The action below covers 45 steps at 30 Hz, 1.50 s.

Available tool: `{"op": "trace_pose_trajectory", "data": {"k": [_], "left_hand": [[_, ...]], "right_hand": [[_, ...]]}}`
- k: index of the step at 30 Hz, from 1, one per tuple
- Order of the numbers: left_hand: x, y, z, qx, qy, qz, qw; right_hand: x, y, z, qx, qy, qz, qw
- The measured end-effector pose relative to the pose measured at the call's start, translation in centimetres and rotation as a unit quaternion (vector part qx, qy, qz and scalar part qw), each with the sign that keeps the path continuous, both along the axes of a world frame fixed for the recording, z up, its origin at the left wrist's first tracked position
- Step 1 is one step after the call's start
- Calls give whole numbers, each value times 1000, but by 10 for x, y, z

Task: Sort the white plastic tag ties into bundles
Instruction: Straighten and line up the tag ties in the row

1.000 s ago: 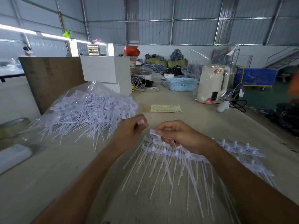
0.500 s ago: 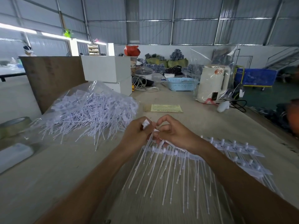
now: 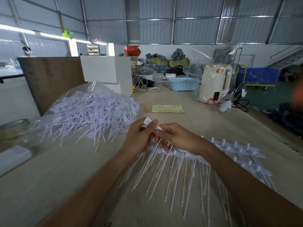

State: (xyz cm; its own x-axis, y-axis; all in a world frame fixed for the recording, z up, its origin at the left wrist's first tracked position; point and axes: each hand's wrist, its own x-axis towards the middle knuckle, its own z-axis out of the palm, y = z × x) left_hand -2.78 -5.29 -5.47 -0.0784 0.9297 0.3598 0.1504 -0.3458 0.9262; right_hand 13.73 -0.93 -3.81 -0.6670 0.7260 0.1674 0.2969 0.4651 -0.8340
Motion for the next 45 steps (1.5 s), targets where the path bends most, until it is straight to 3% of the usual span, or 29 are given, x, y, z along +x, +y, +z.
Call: {"op": "trace_pose_trajectory", "data": {"k": [4, 8, 10, 14, 16, 18, 20, 22, 24, 27, 29, 34, 39, 45], "left_hand": [[1, -1, 2, -9, 8, 37, 999], [3, 1, 2, -31, 16, 88, 996], [1, 2, 2, -49, 17, 100, 994], [-5, 4, 7, -65, -10, 84, 994], [-9, 6, 8, -73, -4, 89, 993], [-15, 8, 6, -40, 130, 119, 983], [-24, 9, 4, 17, 344, 178, 922], [-32, 7, 6, 65, 428, 242, 868], [-41, 10, 8, 77, 394, 253, 880], [-36, 14, 3, 58, 273, 155, 948], [-22, 14, -3, 33, 232, 79, 969], [-9, 18, -11, 35, 164, 53, 984], [-11, 13, -5, 27, 124, 98, 987], [-8, 6, -1, 11, 110, 55, 992]], "right_hand": [[-2, 1, -1, 40, -9, -14, 999], [-4, 4, -7, 280, -79, -72, 954], [-6, 4, -12, 343, -125, -96, 926], [-6, 7, -10, 229, -59, -75, 969], [-3, 8, -7, 217, -63, -70, 972], [0, 8, -7, 242, -107, -64, 962], [1, 7, -6, 254, -149, -49, 954], [4, 6, -4, 221, -140, -26, 965], [7, 6, -3, 148, -112, -11, 983], [9, 4, -6, 78, -82, 4, 994], [7, 0, -6, 53, -25, 3, 998], [1, 0, -13, -16, 89, -18, 996], [-2, 2, -12, 6, 25, -35, 999], [11, 2, -12, 25, 35, -5, 999]]}}
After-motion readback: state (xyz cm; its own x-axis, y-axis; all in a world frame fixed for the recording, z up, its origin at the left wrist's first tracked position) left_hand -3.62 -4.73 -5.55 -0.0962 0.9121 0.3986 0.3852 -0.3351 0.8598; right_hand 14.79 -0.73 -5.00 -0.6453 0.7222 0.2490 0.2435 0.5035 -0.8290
